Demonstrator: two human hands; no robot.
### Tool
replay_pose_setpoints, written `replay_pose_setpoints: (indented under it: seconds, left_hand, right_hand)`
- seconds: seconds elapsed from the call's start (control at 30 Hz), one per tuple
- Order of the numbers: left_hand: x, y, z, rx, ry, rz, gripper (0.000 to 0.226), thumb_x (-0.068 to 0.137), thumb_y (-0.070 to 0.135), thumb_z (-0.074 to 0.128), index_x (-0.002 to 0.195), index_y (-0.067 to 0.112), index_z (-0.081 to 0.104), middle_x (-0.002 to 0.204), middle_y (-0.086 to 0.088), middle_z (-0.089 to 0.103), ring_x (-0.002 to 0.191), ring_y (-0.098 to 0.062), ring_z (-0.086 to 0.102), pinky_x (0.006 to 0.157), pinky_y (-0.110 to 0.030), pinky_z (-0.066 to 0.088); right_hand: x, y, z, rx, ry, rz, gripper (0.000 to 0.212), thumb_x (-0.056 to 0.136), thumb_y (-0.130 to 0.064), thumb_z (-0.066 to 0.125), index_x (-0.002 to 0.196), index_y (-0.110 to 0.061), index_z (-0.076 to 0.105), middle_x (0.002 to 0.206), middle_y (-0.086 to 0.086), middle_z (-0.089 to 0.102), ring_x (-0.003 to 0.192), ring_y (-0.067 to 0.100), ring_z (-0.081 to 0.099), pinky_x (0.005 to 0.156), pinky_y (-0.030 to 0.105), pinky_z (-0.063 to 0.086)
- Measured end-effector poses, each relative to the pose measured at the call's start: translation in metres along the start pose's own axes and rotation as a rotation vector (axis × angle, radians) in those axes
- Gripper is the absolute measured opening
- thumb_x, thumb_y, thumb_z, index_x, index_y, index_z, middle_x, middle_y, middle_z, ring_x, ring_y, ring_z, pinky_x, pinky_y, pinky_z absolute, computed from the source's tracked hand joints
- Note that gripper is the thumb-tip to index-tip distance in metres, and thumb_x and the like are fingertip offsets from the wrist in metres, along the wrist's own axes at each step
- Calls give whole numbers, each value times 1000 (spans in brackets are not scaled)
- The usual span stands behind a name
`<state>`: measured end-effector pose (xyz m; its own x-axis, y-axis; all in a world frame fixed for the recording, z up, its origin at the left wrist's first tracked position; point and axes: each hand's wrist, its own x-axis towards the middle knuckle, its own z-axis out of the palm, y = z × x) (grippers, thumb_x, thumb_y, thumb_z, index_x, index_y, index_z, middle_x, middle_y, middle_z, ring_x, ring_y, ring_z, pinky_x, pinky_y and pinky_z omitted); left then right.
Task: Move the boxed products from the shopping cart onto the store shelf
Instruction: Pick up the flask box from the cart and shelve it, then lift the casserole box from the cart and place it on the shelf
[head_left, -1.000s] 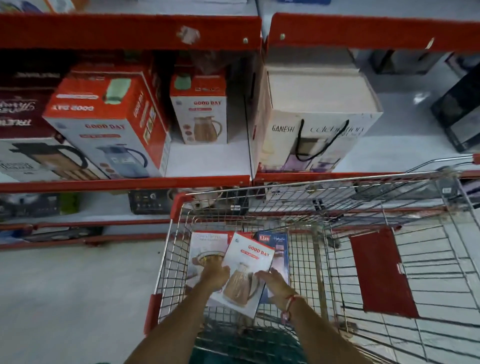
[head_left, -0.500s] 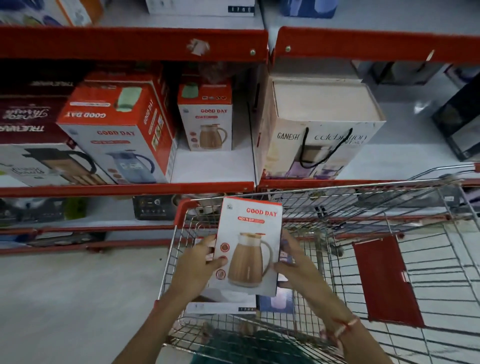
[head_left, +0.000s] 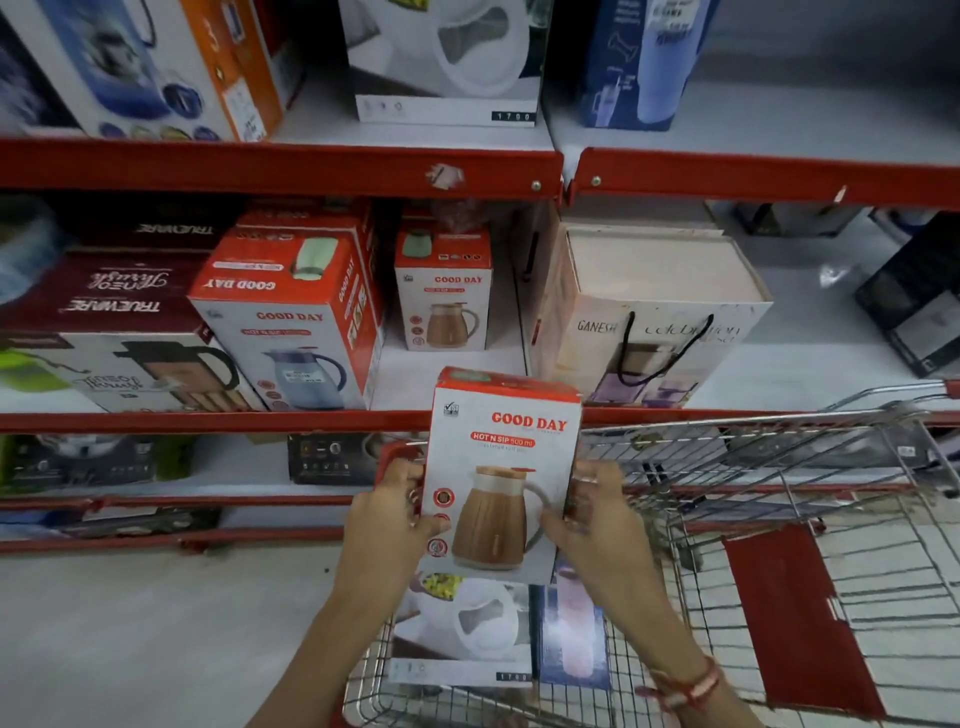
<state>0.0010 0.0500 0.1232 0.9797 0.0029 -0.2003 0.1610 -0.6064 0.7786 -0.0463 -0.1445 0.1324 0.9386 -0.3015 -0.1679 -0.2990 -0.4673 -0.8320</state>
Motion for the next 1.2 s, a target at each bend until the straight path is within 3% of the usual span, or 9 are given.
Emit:
replay_pose_setpoints:
  seconds: [0.07,0.13,0.23,0.43,0.57,0.8,0.97,1.07,1.2]
  left_hand:
    - [16,-3,2,64,96,25,35,74,5,77,95,16,51,96,-9,76,79,-17,72,68,-25,57]
    - [37,-2,2,107,189,60,39,71,9,80,96,14,49,97,-14,74,86,-27,72,73,-33,58]
    - [79,2,1,74,292,105,51,70,7,80,113,5,52,110,-17,70,102,-32,68,87,-43,57]
    - [157,5,4,112,323,170,40,78,2,73,112,6,53,111,-14,69,101,-27,68,78,-22,49]
    - [183,-9,14,206,296,116,45,78,5,73,117,3,51,114,-17,67,105,-31,66,89,-37,56]
    - [196,-27,18,151,224,122,52,72,9,79,115,2,51,116,-19,66,109,-33,64,92,-41,54]
    - [173,-55,28,-2,217,36,44,73,8,77,109,7,53,109,-14,66,100,-25,66,86,-38,58]
    - [137,-92,56,-14,136,-11,25,81,7,70,103,7,58,99,-12,67,87,-25,68,73,-30,58]
    - [94,-146,94,125,-101,-161,30,82,6,69,111,4,61,109,-15,69,97,-29,67,80,-30,53]
  right_hand:
    - [17,-8,17,-123,128,-66,43,81,-24,74,101,-25,35,86,-8,65,69,12,65,54,22,53]
    - [39,-18,33,-179,219,-135,46,79,-26,76,100,-21,36,80,-3,66,63,15,63,45,9,36]
    - [78,-30,57,-230,258,-156,54,80,-28,75,115,-7,40,87,14,73,76,32,71,54,26,46]
    - [148,-35,86,-214,279,-102,54,80,-20,76,119,-5,40,106,18,71,93,35,70,74,44,61]
    - [178,-25,97,-287,236,-106,51,83,-19,73,117,-5,38,102,19,71,90,36,71,74,48,60]
    - [192,-8,103,-260,200,-159,43,83,-21,73,107,-7,41,95,18,72,82,35,72,69,48,61]
    - [158,29,105,-101,333,-208,35,86,-27,69,111,-14,48,105,8,64,78,21,67,67,33,60]
    - [125,86,118,-107,214,-29,21,91,-20,62,108,-13,52,106,9,62,82,19,63,72,34,58]
    - [87,167,134,-197,-186,280,32,92,-17,59,121,-2,58,107,20,69,95,28,65,85,42,52]
